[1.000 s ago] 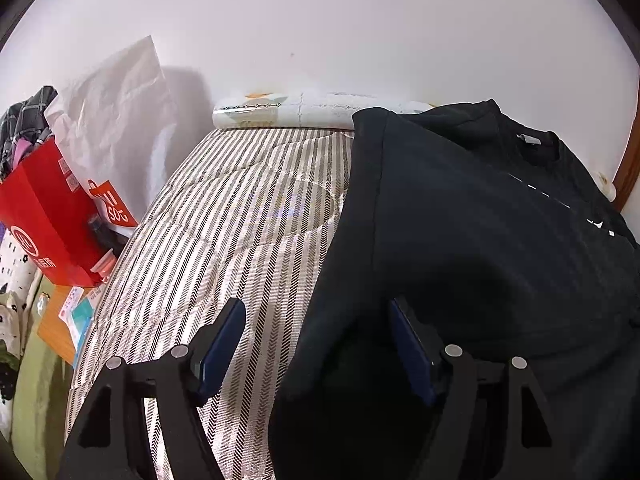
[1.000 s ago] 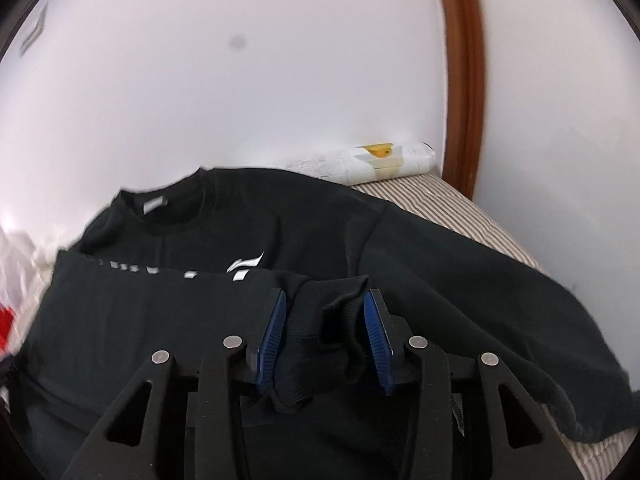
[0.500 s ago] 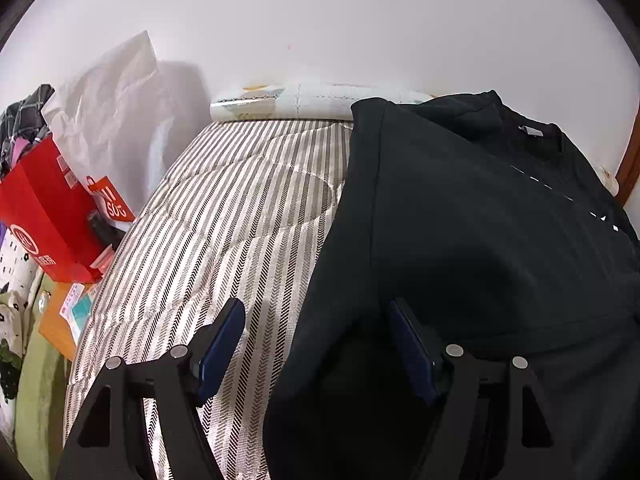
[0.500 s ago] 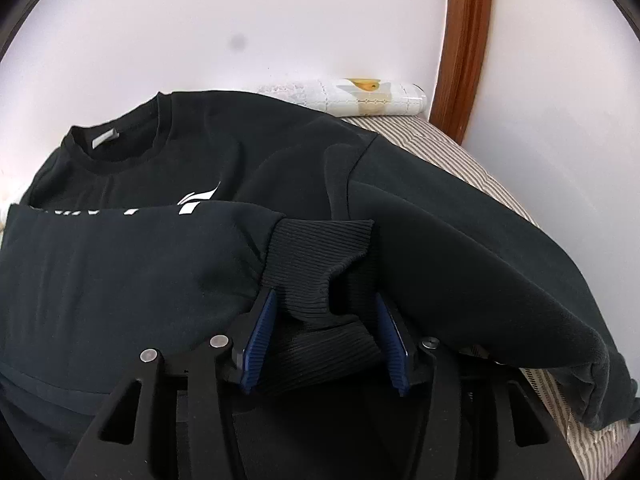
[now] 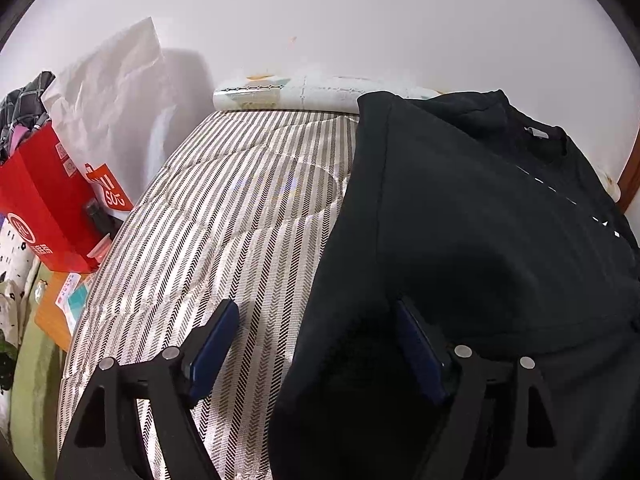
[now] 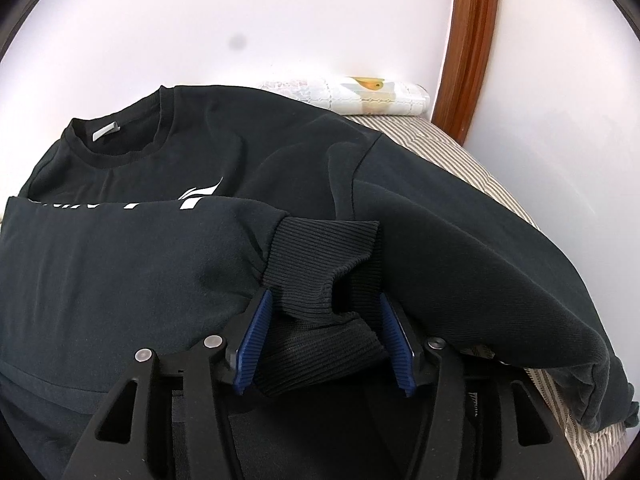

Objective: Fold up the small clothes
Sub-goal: 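Grasp the ribbed cuff of the folded sleeve with the right gripper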

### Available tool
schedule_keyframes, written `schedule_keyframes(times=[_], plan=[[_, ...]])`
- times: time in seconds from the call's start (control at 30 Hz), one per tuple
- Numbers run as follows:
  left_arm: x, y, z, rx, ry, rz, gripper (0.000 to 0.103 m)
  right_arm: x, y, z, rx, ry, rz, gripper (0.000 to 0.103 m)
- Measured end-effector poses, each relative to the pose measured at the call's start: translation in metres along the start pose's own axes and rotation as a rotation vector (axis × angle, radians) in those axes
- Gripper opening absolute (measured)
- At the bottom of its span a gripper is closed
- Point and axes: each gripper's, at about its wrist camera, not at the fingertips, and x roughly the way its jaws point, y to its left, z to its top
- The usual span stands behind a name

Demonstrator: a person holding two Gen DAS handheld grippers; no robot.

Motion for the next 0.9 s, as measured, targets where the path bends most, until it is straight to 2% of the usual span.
schedule_keyframes(times=[0.27,0.9], plan=[[0.0012,0.0025,0.0009,-0.012,0.009,-0.002,0.084,0.0016,0.0015,0.0007,-0.004,0.003,-0.002,0.057],[0.0018,0.0029,0.0012,-0.015,0.011,-0.001,0.085,0.0012,0.0015,0.0009,-0.003,0.004,-0.001,0.059]])
